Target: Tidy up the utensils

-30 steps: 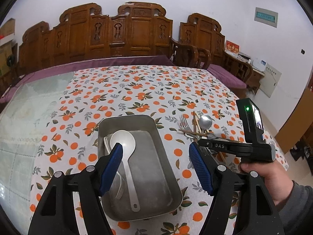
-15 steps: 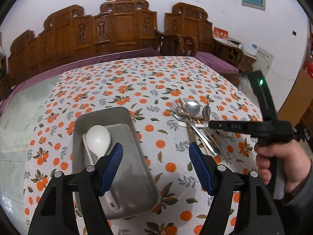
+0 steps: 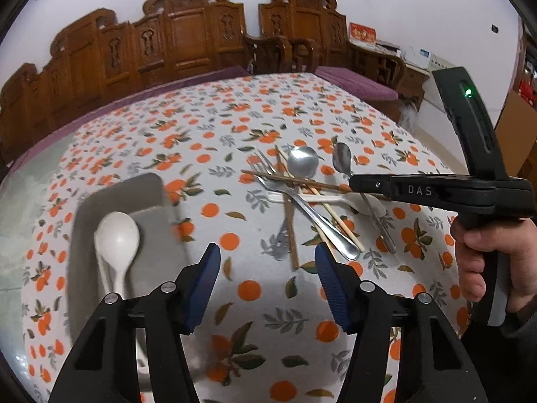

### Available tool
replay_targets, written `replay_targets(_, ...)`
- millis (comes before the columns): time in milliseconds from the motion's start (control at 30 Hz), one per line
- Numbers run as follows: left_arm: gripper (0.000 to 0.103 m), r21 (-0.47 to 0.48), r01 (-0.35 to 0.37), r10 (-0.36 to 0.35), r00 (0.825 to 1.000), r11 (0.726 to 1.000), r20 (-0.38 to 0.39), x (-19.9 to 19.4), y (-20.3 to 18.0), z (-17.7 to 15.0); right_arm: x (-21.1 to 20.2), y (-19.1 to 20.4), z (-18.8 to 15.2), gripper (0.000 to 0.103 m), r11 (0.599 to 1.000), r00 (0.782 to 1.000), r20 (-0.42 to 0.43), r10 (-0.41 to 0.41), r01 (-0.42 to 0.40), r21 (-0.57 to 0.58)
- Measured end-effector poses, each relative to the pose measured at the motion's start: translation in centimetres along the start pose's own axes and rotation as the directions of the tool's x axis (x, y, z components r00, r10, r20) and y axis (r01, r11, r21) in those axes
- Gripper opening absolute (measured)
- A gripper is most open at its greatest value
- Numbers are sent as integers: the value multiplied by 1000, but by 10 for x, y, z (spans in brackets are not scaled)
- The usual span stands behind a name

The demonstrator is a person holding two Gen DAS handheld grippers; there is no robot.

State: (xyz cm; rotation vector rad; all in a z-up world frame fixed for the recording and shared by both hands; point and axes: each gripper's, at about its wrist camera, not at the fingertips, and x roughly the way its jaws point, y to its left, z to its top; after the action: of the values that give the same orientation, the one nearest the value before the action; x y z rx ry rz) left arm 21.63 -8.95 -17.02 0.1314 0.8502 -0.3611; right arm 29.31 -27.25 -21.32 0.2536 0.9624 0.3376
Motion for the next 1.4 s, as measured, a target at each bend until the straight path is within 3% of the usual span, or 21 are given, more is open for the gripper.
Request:
replay_targets(333, 30, -6, 3, -4, 993, 1000, -117, 52, -16, 3, 2, -5, 3, 2, 1000, 1000, 0, 10, -10, -17)
replay_targets(500, 16, -2, 0, 0, 990, 1000, -139, 66, -19, 5, 1, -3, 4, 2, 999, 1000, 3, 17, -17, -28)
replay_targets(667, 16, -13, 14, -16, 990, 1000, -142, 69, -16, 5, 5, 1, 5, 2, 999, 1000, -5, 21, -21, -36)
replay_targets(733, 5, -13, 23, -24, 990, 1000, -142, 71, -17, 4, 6, 3, 4, 2, 999, 1000, -7, 22, -23, -41)
replay_targets(767, 5, -15, 24, -26, 989, 1000, -143, 71, -17, 3, 6, 3, 4, 2, 999, 1000, -8, 23, -23, -44)
replay_targets(1100, 4, -33, 29, -31, 997, 999, -71, 20, 0, 7, 9, 16, 5, 2, 997, 999, -13, 34, -35, -64)
replay_targets(1400, 4, -52, -33, 33, 999, 998, 13, -30, 21, 20, 1, 29, 2, 2, 994, 998, 1, 61, -61, -89)
